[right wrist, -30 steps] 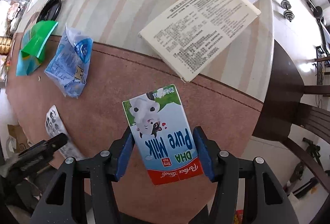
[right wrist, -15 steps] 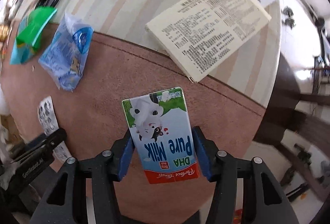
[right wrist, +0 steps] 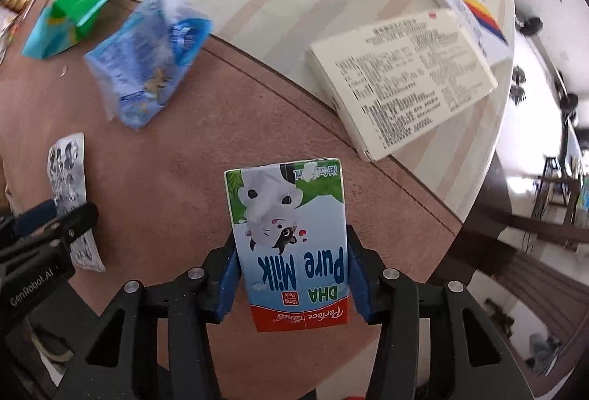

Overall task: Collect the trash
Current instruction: 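Carry the blister pack and milk carton over the trash bin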

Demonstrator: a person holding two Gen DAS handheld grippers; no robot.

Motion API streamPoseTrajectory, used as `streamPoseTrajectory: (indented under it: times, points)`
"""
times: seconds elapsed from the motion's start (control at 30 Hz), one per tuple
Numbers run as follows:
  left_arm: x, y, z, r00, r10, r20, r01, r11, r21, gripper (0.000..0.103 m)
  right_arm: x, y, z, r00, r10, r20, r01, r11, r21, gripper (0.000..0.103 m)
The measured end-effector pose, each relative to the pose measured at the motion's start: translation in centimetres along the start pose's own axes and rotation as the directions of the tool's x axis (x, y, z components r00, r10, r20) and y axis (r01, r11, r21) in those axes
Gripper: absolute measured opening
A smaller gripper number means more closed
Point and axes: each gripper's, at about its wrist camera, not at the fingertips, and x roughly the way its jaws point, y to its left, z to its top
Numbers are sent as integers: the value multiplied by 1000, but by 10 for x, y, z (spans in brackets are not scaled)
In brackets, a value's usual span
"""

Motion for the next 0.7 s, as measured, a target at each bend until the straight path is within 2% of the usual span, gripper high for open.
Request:
streamPoseTrajectory:
  times: [0.13,0.33,0.47,0.57,0.7]
  points:
    - [-31,15,-8,997,-4,74,5,1000,-16,63,-22,5,-11,999,24,49,-24,1000,-13,52]
    - [-80,60,-27,983,-7,184,23,996,-88,63,-57,31,-21,989,86,120,-82,996,-35,52]
    - [-103,102,-52,971,-8,238,47,986,-157,63,-81,70,-31,979,139,152,-126,988,-94,52]
    - [-116,145,-73,964,-7,265,67,974,-218,63,-95,116,-39,971,182,152,-156,973,-168,52]
    - [-108,203,-106,961,3,276,83,950,-300,63,-95,185,-69,961,246,123,-204,938,-279,52]
